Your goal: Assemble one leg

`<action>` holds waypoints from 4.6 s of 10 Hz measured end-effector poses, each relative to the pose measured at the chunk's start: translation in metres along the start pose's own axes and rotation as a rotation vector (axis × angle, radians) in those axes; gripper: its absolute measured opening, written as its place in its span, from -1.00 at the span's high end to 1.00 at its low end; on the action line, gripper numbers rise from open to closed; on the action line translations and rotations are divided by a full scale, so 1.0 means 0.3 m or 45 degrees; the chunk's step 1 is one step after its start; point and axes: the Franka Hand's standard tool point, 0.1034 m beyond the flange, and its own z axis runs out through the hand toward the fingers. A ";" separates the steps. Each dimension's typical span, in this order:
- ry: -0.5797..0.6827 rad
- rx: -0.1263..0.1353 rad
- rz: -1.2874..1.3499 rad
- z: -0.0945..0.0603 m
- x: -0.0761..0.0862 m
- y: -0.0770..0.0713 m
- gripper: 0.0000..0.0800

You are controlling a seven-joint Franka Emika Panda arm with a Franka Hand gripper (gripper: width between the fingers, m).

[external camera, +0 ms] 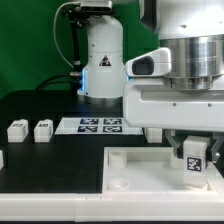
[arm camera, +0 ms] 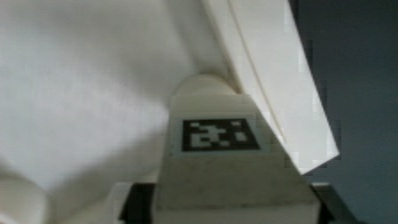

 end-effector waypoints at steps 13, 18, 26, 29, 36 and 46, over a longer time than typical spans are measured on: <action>-0.045 0.022 -0.005 -0.016 -0.003 0.008 -0.62; -0.003 -0.009 -0.917 -0.017 -0.004 0.001 -0.62; -0.013 -0.016 0.070 -0.012 -0.005 0.002 0.27; -0.036 -0.115 0.920 -0.011 -0.002 -0.010 0.27; 0.015 -0.053 0.459 0.032 -0.020 -0.003 -0.56; 0.065 -0.070 -0.918 0.012 -0.024 -0.004 -0.38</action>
Offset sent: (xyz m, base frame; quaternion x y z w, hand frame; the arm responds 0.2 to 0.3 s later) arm 0.0078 0.0119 0.0041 0.0010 0.0140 0.3563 0.9343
